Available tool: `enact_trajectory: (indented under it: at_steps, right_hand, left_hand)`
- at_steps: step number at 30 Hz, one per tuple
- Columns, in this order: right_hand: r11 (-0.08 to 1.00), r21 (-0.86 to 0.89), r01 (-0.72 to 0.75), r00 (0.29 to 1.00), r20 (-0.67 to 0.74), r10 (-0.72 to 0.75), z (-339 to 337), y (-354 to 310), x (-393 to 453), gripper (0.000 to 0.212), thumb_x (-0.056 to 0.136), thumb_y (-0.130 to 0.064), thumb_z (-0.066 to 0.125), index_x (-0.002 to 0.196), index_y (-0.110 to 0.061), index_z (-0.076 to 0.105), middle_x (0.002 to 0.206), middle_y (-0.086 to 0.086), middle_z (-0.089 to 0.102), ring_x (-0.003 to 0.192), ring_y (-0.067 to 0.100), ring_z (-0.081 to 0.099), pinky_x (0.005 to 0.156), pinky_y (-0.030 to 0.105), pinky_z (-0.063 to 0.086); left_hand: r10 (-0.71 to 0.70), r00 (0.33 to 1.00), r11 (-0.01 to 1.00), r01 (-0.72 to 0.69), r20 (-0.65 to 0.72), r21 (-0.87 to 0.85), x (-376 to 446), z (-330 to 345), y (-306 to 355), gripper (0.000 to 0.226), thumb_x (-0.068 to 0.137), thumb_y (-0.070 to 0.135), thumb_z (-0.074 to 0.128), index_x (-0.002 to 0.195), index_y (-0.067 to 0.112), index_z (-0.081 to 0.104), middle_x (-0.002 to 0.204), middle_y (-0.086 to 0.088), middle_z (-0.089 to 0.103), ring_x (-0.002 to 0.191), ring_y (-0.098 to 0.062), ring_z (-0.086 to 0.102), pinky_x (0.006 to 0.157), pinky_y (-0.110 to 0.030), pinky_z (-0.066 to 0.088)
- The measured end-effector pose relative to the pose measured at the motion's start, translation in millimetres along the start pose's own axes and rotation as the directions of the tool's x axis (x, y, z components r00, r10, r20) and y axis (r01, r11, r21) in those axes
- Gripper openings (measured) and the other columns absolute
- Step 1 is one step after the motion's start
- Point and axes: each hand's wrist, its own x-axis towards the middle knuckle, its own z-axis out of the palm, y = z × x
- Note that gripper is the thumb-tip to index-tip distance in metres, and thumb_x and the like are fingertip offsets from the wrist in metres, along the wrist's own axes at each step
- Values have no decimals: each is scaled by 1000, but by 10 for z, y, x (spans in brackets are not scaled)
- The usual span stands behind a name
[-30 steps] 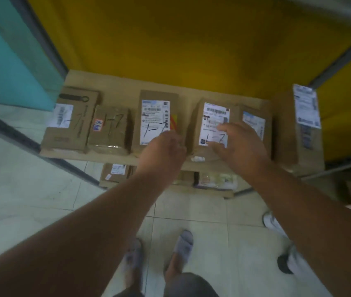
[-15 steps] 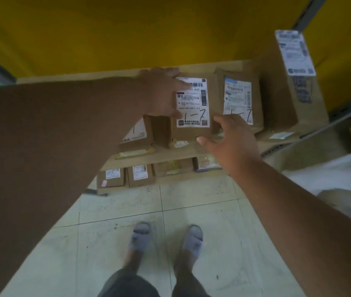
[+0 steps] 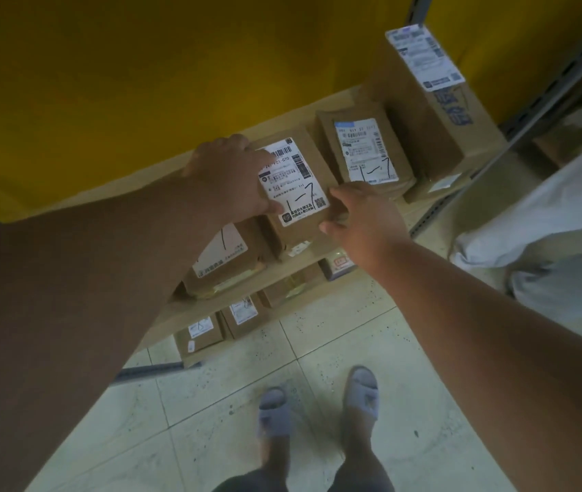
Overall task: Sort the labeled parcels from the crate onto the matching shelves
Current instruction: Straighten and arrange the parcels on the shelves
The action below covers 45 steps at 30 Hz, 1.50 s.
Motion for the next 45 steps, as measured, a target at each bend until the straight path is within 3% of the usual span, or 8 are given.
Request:
enact_trajectory:
  at_steps: [4,9,13,19,24,28,36,45]
  right_hand:
    - [999,18,-28,999,18,27,-18,51,-20,56,91,-32,69,142,-17,50,131,0,57,118,18,54,98,30,43]
    - [986,130,-107,991,-61,115,-49,307,-134,52,94,-36,64,143,-22,50,136,1,55,118,19,56,92,31,48]
    - [972,160,-175,979,-78,189,-164,599,-141,51,97,-35,59,145,-25,47,139,3,53,123,19,54,88,26,41]
    - [941,255,-222,966,-76,248,-146,830,-64,53,97,-30,59,148,-32,43,145,2,46,120,17,55,80,22,41]
    - [917,307,-256,947,-111,302,-49,878,62,55,99,-30,56,150,-36,38,143,1,45,88,6,56,57,2,37]
    - [908,303,-289,922,-166,349,27,848,106,56,98,-32,57,151,-35,37,145,5,44,114,19,56,84,24,46]
    - [880,323,-349,889,-183,420,66,863,100,70,87,-44,71,149,-32,41,140,2,48,119,19,55,89,29,47]
    - [886,320,-336,893,-191,407,-8,828,70,70,86,-46,72,148,-31,43,138,1,51,123,19,54,95,33,49]
  left_hand:
    - [-11,1000,1000,10,5,16,-3,-31,56,93,71,77,66,149,34,39,154,-12,38,140,-35,36,112,-48,34]
    - [21,998,999,-24,-57,-39,-30,-175,169,81,76,71,68,143,28,51,147,-10,48,133,-33,45,109,-46,37]
    - [150,986,987,-154,-73,-43,189,-235,499,61,87,57,65,140,27,54,142,-10,53,129,-33,48,106,-44,40]
    - [136,989,987,-140,-52,-83,884,-306,791,54,94,49,61,144,31,50,140,-14,51,129,-37,47,102,-45,39]
    - [155,982,988,-155,109,-14,1329,-355,814,70,89,52,67,150,26,44,156,-9,39,140,-35,38,109,-45,36]
    - [179,974,984,-178,140,-14,1446,-335,772,75,83,51,74,147,21,48,157,-5,39,141,-30,38,107,-38,35]
    - [196,977,979,-189,83,-78,1407,-225,743,76,70,57,82,135,25,58,138,-5,57,121,-28,54,90,-35,45]
    - [197,976,980,-195,96,-30,1368,-260,734,74,72,63,77,135,29,57,135,-6,60,116,-29,58,77,-33,42]
